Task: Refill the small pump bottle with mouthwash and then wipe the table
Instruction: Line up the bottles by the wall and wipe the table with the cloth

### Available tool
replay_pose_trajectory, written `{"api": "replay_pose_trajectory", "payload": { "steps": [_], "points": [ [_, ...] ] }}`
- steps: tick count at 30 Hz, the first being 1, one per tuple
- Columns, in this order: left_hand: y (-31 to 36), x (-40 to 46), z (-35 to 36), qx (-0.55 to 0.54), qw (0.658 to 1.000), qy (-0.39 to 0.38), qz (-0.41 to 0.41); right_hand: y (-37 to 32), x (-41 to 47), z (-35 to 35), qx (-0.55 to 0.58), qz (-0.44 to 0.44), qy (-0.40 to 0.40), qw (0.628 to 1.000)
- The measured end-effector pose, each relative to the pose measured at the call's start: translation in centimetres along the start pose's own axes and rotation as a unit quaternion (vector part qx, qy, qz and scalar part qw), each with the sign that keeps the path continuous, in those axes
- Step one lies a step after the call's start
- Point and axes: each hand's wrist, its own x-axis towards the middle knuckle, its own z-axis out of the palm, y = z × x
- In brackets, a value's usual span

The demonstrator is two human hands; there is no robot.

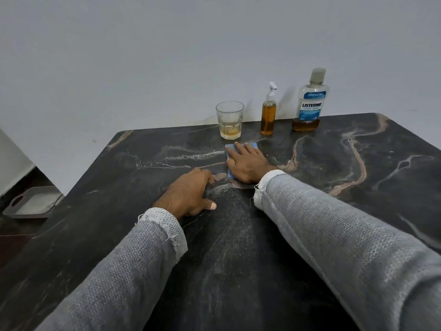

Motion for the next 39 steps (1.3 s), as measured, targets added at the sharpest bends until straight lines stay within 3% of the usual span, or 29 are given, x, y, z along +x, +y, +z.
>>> {"api": "replay_pose_trajectory", "payload": {
  "steps": [10,20,33,39],
  "points": [
    [0.1,-1.2,0.5,-0.068,0.997,0.033,-0.025,-2.6,-8.8,0.0,0.003,-0.131,-0.018,0.991],
    [-0.1,-1.4,0.5,-0.065,0.997,0.024,-0.016,-0.4,-19.9,0.7,0.01,-0.11,0.009,0.994],
    [-2.5,-0.8,1.0,-0.123,0.988,0.095,0.002,-7.1,-11.5,1.6,0.012,-0.198,0.021,0.98],
    [-3.3,-1.7,1.5,-0.128,0.988,0.09,-0.004,-2.1,-8.5,0.4,0.008,-0.082,-0.011,0.997]
  ]
}}
